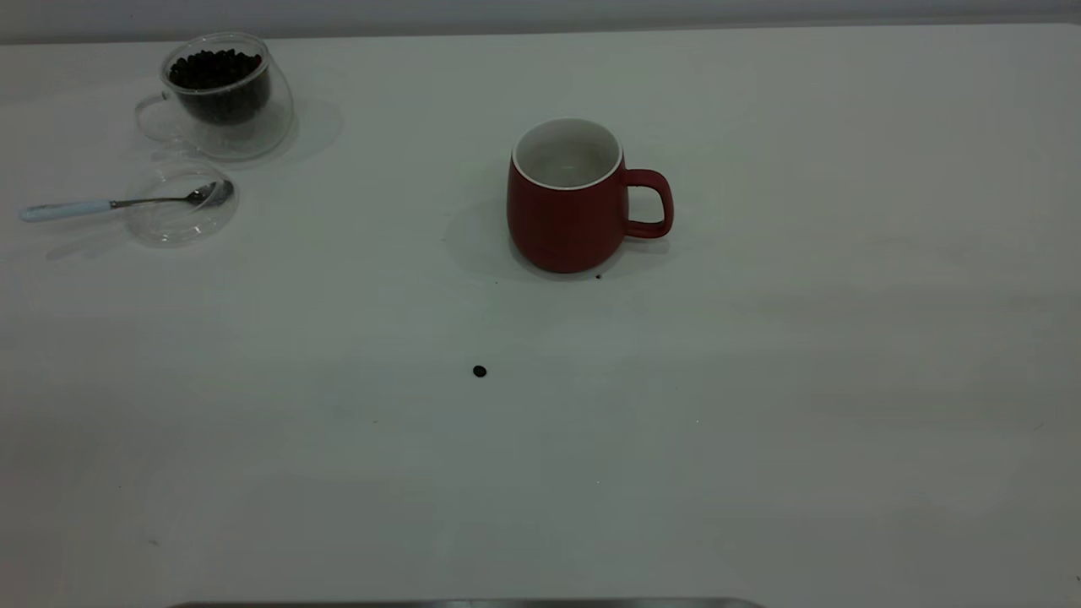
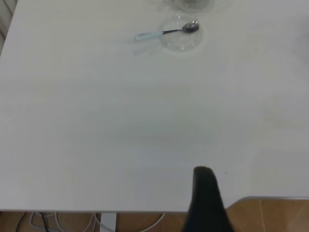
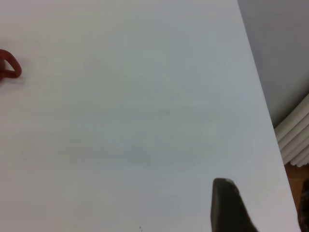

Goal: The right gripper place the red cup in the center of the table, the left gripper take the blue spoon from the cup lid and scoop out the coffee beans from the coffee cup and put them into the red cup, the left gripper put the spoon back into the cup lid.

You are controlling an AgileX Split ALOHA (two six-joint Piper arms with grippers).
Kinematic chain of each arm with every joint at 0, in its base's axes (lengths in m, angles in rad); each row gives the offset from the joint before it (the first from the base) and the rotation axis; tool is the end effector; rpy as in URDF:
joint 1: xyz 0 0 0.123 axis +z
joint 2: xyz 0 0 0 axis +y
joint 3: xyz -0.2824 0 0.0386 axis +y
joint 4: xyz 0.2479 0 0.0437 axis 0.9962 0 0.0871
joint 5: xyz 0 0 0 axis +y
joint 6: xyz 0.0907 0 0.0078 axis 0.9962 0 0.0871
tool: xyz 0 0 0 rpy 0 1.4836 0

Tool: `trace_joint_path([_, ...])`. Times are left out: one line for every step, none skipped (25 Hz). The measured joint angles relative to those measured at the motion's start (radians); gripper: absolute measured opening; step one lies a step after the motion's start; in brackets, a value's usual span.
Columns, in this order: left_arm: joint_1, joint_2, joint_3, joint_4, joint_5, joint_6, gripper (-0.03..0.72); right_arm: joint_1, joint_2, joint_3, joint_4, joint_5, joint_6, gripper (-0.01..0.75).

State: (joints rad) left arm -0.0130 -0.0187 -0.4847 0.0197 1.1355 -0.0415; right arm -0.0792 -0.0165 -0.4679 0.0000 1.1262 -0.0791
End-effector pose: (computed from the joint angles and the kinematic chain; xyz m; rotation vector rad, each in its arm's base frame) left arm -0.0092 0.0017 0.2669 -0.0320 2.1153 -0.0086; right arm -0.0066 0.0005 0.2630 0.0001 2.1268 -0.0936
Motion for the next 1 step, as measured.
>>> trace_joint_path([0.0, 0.0, 0.0, 0.0, 0.0, 0.0, 0.595, 0.0, 0.0, 0.0, 0.0, 0.0, 0.0, 0.384])
